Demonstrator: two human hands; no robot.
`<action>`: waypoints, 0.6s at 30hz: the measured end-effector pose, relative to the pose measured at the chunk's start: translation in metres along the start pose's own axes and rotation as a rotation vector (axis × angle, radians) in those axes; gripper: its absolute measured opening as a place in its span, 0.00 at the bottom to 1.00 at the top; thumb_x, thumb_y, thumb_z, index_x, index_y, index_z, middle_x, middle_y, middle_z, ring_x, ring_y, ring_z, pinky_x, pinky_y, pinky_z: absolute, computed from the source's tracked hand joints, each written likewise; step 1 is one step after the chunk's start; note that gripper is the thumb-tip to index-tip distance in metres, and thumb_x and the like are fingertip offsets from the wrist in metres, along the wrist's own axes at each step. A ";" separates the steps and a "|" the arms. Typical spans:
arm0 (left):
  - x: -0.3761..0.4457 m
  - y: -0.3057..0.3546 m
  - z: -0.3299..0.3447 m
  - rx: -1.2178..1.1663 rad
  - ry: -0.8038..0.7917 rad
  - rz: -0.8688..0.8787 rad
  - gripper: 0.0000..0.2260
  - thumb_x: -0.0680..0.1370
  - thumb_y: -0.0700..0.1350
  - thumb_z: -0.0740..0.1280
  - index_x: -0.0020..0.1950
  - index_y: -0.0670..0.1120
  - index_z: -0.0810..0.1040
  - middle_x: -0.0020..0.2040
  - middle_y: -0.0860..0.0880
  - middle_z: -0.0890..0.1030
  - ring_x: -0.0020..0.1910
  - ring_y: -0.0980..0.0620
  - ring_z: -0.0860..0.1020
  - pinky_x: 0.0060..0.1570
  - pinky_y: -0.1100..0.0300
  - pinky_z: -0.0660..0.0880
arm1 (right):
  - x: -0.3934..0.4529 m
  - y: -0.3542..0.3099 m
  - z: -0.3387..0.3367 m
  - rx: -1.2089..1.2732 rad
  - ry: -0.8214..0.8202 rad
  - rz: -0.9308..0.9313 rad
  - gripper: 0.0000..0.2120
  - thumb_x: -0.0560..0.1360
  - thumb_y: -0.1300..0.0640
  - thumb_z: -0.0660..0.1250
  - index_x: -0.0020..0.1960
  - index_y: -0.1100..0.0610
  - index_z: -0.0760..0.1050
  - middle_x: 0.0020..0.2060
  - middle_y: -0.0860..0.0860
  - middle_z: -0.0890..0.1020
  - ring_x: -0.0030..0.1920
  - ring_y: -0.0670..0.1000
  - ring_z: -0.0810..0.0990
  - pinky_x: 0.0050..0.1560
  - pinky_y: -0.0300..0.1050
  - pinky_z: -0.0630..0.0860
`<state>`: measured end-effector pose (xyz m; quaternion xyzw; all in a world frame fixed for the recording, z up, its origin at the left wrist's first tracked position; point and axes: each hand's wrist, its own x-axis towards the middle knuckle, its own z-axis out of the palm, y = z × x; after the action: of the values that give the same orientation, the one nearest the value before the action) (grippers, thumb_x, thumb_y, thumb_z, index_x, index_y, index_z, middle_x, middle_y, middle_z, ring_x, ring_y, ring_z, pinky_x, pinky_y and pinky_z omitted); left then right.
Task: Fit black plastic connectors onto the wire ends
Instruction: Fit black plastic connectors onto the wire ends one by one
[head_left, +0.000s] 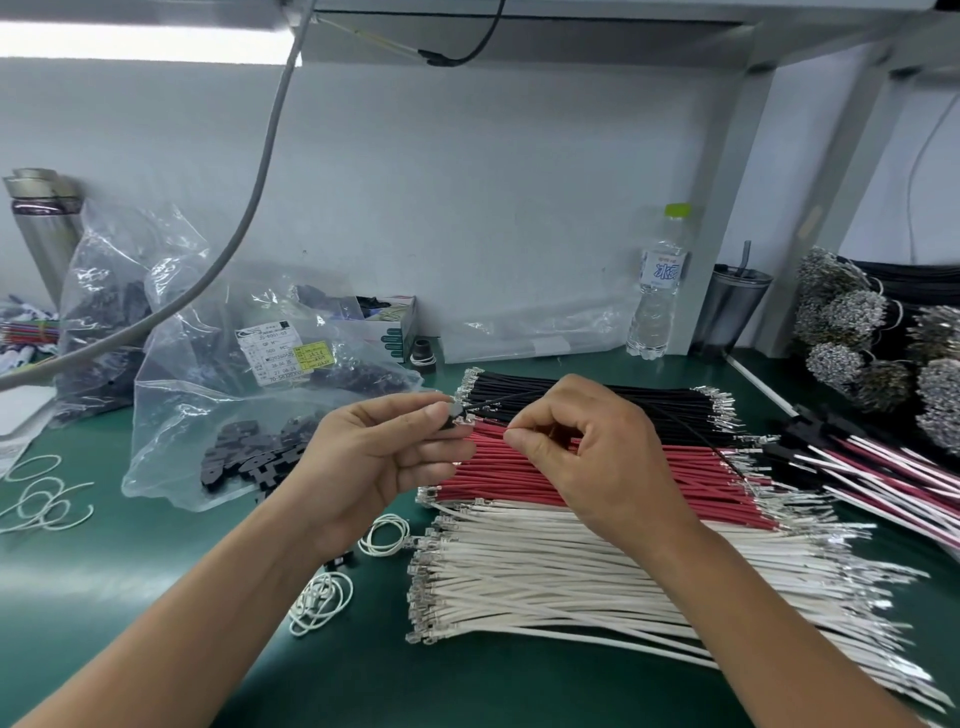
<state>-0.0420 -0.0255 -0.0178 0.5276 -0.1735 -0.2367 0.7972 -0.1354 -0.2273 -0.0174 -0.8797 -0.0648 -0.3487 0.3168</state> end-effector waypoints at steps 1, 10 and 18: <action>0.000 0.000 0.000 -0.005 -0.011 -0.004 0.14 0.66 0.43 0.77 0.51 0.41 0.88 0.49 0.34 0.86 0.43 0.43 0.88 0.37 0.58 0.84 | 0.000 -0.001 0.000 0.005 -0.001 -0.006 0.02 0.75 0.52 0.75 0.43 0.47 0.83 0.39 0.41 0.78 0.42 0.46 0.79 0.44 0.51 0.77; 0.000 0.001 -0.002 -0.005 -0.021 -0.009 0.14 0.67 0.44 0.76 0.51 0.40 0.88 0.48 0.37 0.87 0.41 0.45 0.87 0.37 0.59 0.84 | -0.001 -0.005 -0.003 -0.039 0.062 -0.036 0.03 0.76 0.54 0.72 0.46 0.47 0.83 0.40 0.40 0.78 0.43 0.45 0.78 0.43 0.45 0.76; 0.000 0.001 -0.002 -0.003 -0.040 -0.016 0.14 0.67 0.45 0.77 0.51 0.40 0.88 0.47 0.36 0.87 0.40 0.46 0.87 0.37 0.59 0.84 | -0.001 -0.004 -0.003 -0.064 0.044 -0.022 0.03 0.76 0.54 0.72 0.45 0.47 0.83 0.39 0.40 0.76 0.40 0.46 0.78 0.42 0.45 0.76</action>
<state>-0.0404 -0.0237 -0.0182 0.5228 -0.1847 -0.2537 0.7926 -0.1395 -0.2258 -0.0137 -0.8806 -0.0565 -0.3736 0.2861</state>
